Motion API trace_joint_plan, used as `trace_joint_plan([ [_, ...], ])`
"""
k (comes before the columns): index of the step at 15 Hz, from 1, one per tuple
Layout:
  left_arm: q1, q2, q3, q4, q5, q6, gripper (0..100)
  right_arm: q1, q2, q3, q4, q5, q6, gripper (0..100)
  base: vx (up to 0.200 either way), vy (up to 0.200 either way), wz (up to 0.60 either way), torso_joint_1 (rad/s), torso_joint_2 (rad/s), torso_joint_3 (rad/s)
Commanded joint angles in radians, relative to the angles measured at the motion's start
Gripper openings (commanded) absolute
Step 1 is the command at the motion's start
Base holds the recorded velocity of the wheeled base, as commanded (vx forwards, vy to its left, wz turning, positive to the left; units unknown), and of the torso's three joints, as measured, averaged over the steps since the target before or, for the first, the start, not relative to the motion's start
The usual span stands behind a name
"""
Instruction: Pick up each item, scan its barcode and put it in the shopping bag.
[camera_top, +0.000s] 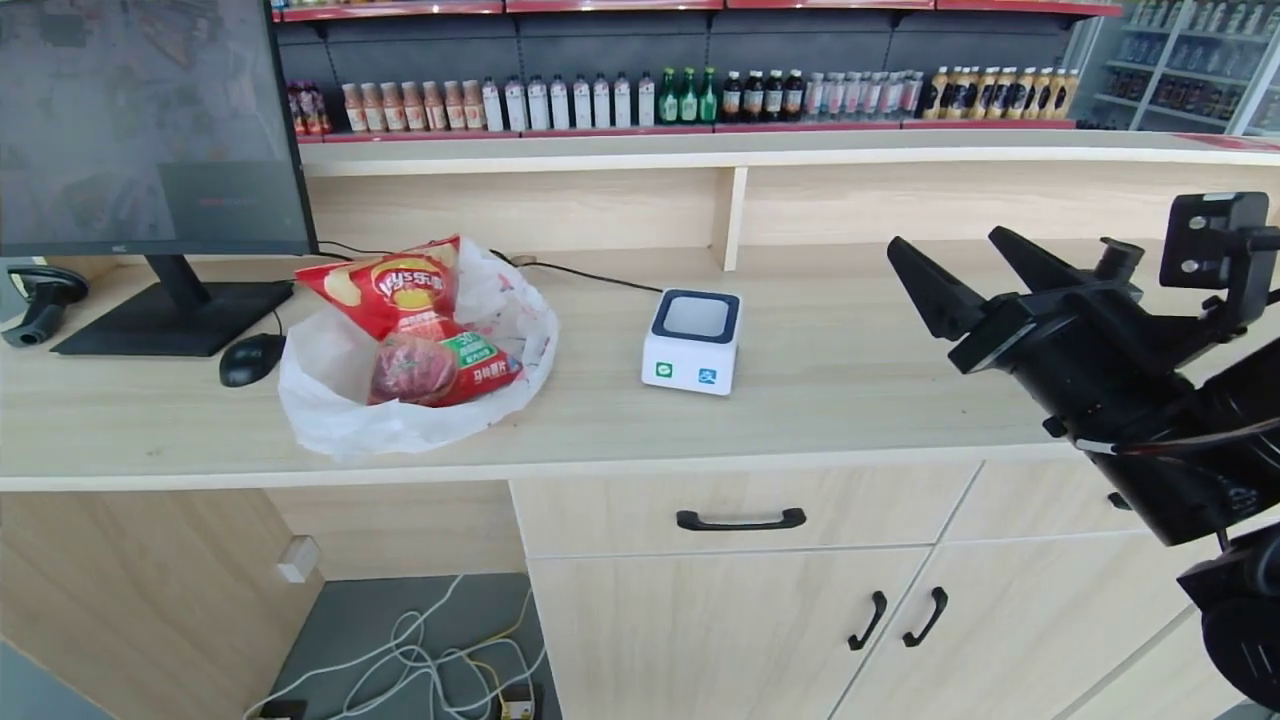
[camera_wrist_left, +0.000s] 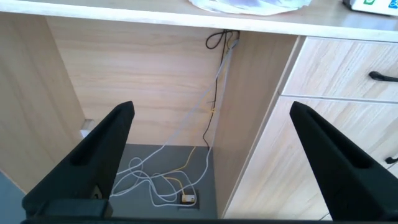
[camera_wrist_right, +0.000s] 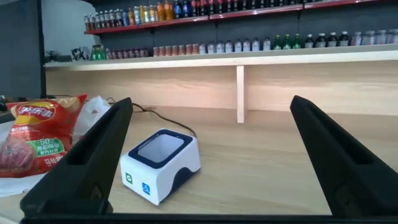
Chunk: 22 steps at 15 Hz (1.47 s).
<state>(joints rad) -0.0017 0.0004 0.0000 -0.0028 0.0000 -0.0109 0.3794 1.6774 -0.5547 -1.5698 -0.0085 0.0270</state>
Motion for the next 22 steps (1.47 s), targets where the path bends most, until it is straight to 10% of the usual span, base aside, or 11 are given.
trace_joint_plan([
  [1, 0.0, 0.0, 0.0, 0.0, 0.0, 0.0, 100, -0.011, -0.004, 0.004, -0.001, -0.001, -0.01, 100, 0.0, -0.2, 0.0, 0.007, 0.0, 0.007],
  [9, 0.0, 0.0, 0.0, 0.0, 0.0, 0.0, 100, -0.234, -0.016, 0.079, -0.001, 0.001, -0.022, 100, 0.0, -0.2, 0.0, 0.003, 0.0, 0.003],
  [22, 0.0, 0.0, 0.0, 0.0, 0.0, 0.002, 100, -0.12, 0.146, 0.124, -0.001, -0.001, -0.022, 100, 0.092, -0.108, 0.0, -0.001, 0.0, 0.002],
])
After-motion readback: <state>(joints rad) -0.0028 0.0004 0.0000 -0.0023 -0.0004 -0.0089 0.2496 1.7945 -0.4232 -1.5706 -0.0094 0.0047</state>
